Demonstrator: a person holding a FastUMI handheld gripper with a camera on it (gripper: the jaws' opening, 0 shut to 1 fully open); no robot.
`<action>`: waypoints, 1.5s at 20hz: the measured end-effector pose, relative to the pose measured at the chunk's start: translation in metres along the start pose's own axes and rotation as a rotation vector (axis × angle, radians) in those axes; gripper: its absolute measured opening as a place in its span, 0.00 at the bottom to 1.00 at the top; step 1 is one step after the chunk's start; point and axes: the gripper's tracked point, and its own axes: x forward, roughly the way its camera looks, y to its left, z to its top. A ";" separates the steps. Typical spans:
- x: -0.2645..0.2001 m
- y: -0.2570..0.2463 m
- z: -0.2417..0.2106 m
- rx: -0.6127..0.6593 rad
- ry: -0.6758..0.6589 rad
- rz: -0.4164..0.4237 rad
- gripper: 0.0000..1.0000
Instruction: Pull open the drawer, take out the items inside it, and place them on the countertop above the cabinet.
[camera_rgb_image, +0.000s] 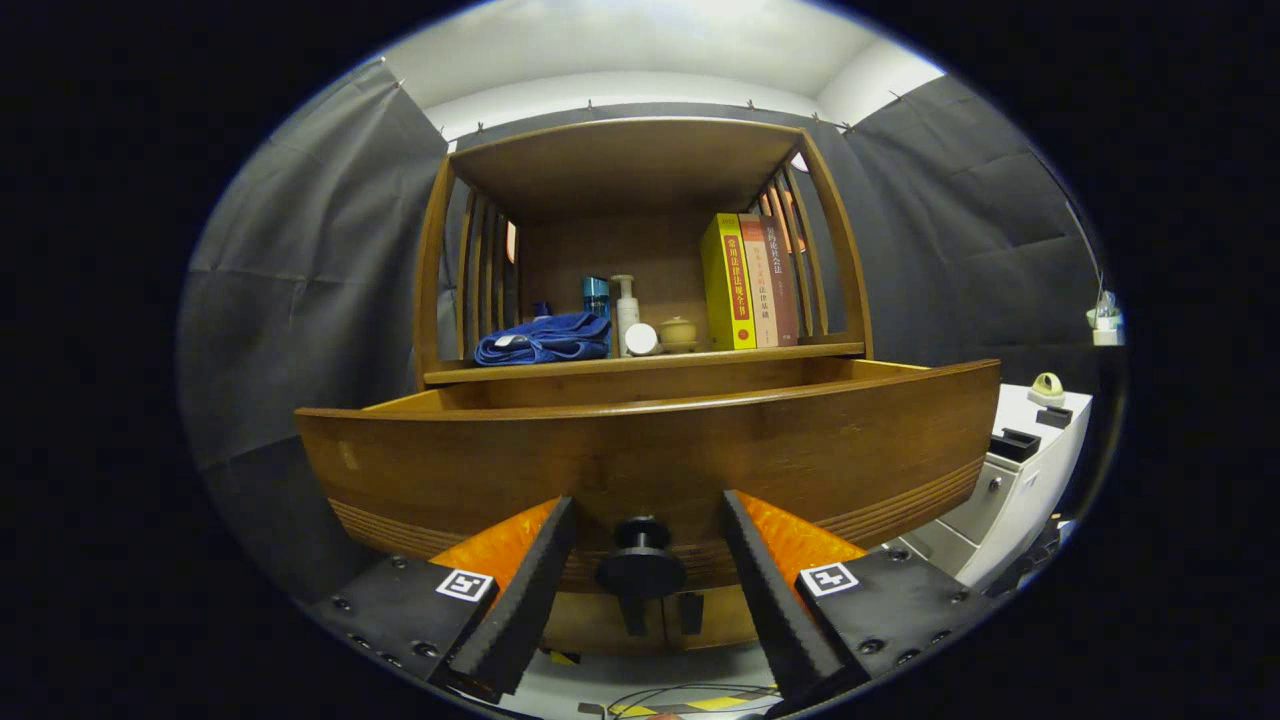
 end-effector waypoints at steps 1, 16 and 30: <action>0.002 0.000 0.000 0.005 0.011 -0.003 0.96; 0.084 -0.003 0.017 0.013 0.090 0.000 0.98; 0.155 -0.005 0.022 -0.006 0.088 0.001 0.98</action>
